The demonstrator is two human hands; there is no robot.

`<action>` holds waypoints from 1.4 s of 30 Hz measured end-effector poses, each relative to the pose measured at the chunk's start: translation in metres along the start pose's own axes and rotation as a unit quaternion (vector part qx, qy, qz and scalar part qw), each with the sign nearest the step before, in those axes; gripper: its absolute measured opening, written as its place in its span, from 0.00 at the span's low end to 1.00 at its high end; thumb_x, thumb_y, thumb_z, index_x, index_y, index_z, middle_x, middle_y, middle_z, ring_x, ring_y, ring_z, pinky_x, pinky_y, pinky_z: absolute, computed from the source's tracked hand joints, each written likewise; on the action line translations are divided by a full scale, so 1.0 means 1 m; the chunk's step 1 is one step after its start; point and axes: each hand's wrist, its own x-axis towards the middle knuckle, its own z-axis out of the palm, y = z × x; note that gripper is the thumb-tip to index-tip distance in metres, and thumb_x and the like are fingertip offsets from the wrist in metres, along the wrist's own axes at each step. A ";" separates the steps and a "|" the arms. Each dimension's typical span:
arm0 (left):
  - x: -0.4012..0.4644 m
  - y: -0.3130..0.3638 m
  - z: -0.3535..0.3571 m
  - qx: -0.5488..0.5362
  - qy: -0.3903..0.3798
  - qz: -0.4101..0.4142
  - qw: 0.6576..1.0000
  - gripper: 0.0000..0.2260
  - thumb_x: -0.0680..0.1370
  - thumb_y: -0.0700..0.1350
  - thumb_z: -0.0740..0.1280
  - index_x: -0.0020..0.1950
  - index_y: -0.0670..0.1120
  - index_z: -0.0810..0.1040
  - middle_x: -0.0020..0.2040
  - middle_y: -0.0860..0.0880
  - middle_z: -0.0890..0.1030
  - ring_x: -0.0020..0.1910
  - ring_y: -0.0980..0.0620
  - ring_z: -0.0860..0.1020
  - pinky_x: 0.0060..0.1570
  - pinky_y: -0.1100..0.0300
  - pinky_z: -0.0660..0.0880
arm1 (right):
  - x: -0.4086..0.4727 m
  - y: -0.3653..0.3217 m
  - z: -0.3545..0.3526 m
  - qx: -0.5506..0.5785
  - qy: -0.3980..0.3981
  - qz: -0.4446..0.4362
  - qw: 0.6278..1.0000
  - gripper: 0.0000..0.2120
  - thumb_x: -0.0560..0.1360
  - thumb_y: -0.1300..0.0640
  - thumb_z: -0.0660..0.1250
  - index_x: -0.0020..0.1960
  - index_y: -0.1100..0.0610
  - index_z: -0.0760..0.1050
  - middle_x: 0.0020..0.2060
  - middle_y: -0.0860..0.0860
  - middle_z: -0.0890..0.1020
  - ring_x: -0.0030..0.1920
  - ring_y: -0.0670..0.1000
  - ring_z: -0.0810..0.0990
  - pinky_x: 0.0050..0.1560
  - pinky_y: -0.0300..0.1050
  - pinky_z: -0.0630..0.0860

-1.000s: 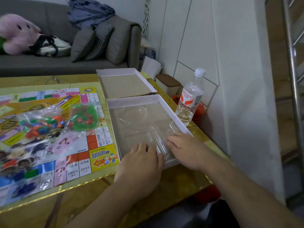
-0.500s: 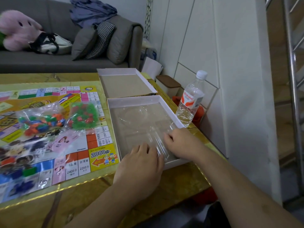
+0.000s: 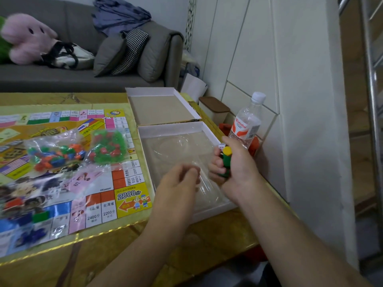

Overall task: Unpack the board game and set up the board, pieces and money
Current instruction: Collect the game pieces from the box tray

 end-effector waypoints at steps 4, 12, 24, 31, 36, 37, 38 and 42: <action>0.006 0.016 0.010 -0.425 -0.024 -0.222 0.877 0.19 0.85 0.54 0.61 0.59 0.40 0.83 0.57 0.40 0.86 0.59 0.41 0.83 0.64 0.44 0.78 | -0.019 0.019 0.038 -0.075 -0.049 -0.069 0.994 0.13 0.74 0.51 0.68 0.34 0.57 0.76 0.30 0.56 0.75 0.32 0.54 0.73 0.36 0.48 0.72; 0.011 0.020 0.002 -0.514 0.055 -0.228 0.825 0.15 0.86 0.46 0.60 0.60 0.35 0.80 0.52 0.37 0.86 0.51 0.40 0.87 0.55 0.47 0.83 | -0.031 0.023 0.040 -0.260 -0.003 -0.227 0.939 0.13 0.78 0.64 0.66 0.41 0.55 0.86 0.42 0.53 0.87 0.45 0.47 0.85 0.42 0.39 0.82; 0.019 0.006 -0.007 -0.441 -0.030 -0.284 0.851 0.11 0.84 0.48 0.61 0.45 0.44 0.73 0.32 0.50 0.71 0.24 0.57 0.65 0.16 0.67 0.56 | 0.016 0.004 -0.050 -0.773 0.102 -0.140 0.610 0.15 0.71 0.62 0.78 0.53 0.45 0.88 0.56 0.50 0.84 0.53 0.51 0.82 0.53 0.51 0.85; 0.020 -0.001 -0.011 -0.453 -0.047 -0.278 0.846 0.10 0.84 0.49 0.61 0.47 0.44 0.74 0.34 0.49 0.72 0.26 0.56 0.67 0.15 0.66 0.58 | 0.018 0.008 -0.047 -0.802 0.136 -0.170 0.556 0.08 0.70 0.57 0.80 0.48 0.51 0.87 0.42 0.48 0.83 0.42 0.50 0.82 0.41 0.49 0.85; 0.019 0.003 -0.013 -0.452 -0.046 -0.284 0.844 0.10 0.83 0.47 0.61 0.45 0.44 0.74 0.33 0.49 0.71 0.25 0.56 0.67 0.15 0.67 0.58 | 0.005 0.001 -0.039 -0.781 0.092 -0.131 0.603 0.07 0.74 0.60 0.76 0.44 0.49 0.82 0.44 0.47 0.82 0.45 0.49 0.81 0.50 0.51 0.84; 0.018 0.004 -0.014 -0.452 -0.047 -0.287 0.844 0.10 0.83 0.47 0.61 0.45 0.44 0.74 0.33 0.48 0.72 0.25 0.55 0.68 0.15 0.67 0.58 | 0.001 -0.001 -0.036 -0.756 0.089 -0.135 0.635 0.07 0.76 0.59 0.75 0.44 0.48 0.82 0.43 0.46 0.82 0.45 0.47 0.80 0.50 0.50 0.83; 0.017 0.006 -0.016 -0.450 -0.048 -0.288 0.844 0.11 0.83 0.47 0.61 0.45 0.43 0.74 0.34 0.48 0.73 0.25 0.55 0.70 0.15 0.67 0.59 | -0.002 -0.002 -0.032 -0.720 0.086 -0.151 0.672 0.06 0.76 0.59 0.75 0.45 0.48 0.82 0.42 0.46 0.82 0.44 0.46 0.80 0.48 0.48 0.82; 0.013 0.015 -0.030 -0.427 -0.021 -0.276 0.861 0.12 0.84 0.48 0.60 0.50 0.41 0.75 0.37 0.43 0.79 0.28 0.50 0.79 0.15 0.67 0.63 | -0.029 -0.006 0.009 -0.502 -0.012 -0.216 0.838 0.06 0.77 0.61 0.76 0.46 0.51 0.84 0.38 0.49 0.86 0.39 0.44 0.83 0.42 0.40 0.78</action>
